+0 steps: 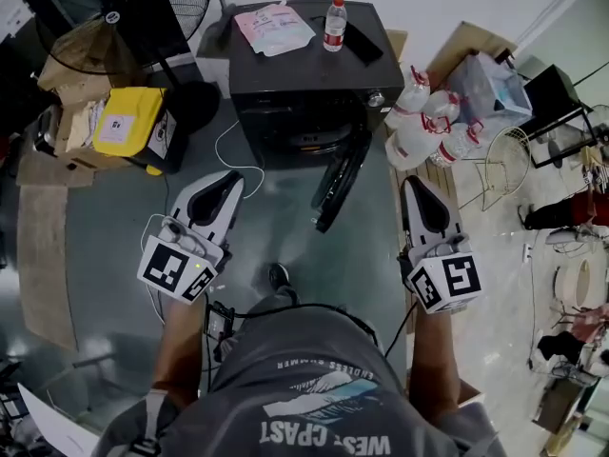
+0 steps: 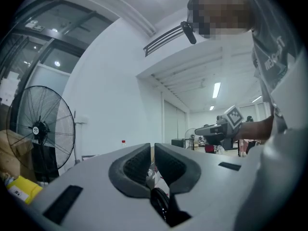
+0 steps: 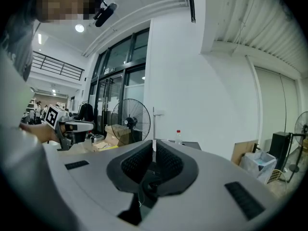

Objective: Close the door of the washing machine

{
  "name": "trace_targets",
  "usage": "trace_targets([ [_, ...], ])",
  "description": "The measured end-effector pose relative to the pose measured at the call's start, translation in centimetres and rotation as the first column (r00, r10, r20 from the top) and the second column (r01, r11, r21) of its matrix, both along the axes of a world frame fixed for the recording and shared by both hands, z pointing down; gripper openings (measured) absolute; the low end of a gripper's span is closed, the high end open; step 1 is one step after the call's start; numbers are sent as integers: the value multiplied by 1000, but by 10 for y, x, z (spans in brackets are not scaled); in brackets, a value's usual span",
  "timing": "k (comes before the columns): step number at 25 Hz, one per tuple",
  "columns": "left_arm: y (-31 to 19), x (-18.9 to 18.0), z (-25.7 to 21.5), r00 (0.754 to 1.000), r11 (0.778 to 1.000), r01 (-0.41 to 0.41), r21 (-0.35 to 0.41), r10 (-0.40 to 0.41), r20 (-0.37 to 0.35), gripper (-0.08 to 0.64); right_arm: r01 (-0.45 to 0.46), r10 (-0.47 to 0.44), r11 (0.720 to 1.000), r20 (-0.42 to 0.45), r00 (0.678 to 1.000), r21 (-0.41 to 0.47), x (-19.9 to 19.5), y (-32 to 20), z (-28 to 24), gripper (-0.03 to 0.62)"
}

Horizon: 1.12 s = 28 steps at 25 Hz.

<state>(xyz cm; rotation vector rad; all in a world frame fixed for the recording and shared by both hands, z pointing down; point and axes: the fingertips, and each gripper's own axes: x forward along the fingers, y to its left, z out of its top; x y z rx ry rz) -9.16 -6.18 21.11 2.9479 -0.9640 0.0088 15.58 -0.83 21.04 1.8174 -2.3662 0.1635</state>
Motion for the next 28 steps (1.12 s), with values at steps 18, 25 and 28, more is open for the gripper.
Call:
trace_targets([
  [18,-59,23,33,999,999,-14,-48,12,-34,38,60,-61,996,-8,998,-73,-11,-77,41,32],
  [25,-80,60,68,1000,996,2,-94,-4,-27,39,152,-158,979,-32,987,-138,5,-119,79,48],
  [28,-89,79,90,1000,992,8,-125,-11,-23,40,205,-218,963,-61,974,-176,13,-138,103,66],
])
